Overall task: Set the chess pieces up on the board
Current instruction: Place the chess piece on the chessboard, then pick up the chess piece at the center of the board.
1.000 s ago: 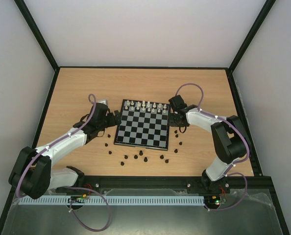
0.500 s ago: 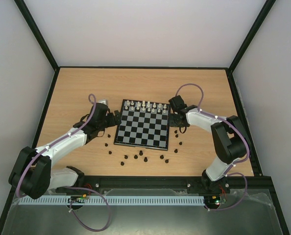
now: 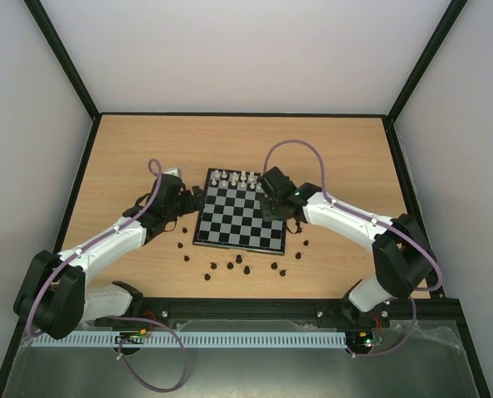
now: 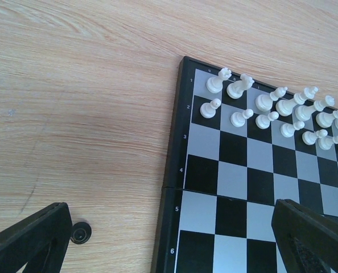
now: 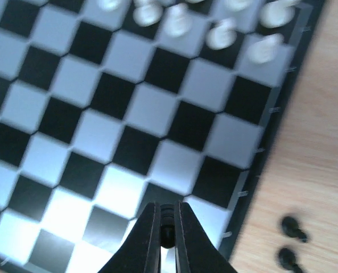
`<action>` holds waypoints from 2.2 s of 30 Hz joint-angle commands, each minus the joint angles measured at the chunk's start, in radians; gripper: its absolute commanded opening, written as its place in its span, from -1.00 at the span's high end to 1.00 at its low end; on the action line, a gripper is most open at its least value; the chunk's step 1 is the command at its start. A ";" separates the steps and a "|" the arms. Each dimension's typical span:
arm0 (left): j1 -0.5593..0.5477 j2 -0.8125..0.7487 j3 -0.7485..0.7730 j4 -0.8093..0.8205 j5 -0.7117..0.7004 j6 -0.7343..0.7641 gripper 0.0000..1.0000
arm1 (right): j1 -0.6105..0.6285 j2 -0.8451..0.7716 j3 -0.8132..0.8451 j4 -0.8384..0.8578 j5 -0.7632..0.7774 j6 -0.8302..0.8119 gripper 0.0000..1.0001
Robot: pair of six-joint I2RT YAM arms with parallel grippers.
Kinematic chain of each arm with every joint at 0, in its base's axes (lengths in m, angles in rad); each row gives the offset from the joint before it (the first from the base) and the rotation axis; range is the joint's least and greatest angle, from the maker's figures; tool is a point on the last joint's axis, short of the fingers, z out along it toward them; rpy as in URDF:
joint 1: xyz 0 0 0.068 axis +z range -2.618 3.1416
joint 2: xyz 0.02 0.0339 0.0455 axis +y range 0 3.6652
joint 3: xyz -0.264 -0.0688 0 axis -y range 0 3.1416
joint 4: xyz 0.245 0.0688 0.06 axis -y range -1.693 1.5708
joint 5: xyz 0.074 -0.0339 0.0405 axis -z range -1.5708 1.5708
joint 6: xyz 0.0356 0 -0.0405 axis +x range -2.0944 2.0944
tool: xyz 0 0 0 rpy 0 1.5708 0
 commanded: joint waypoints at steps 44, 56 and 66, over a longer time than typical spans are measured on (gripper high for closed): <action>0.051 -0.006 -0.001 -0.031 -0.054 -0.044 -0.98 | 0.228 0.300 0.168 -0.040 -0.029 0.024 0.72; 0.066 0.032 0.000 -0.053 -0.093 -0.065 -0.98 | 0.229 0.177 0.109 -0.009 -0.021 0.016 0.40; 0.066 0.119 0.027 -0.100 -0.159 -0.099 -0.95 | 0.191 -0.011 -0.018 0.045 0.012 0.006 0.33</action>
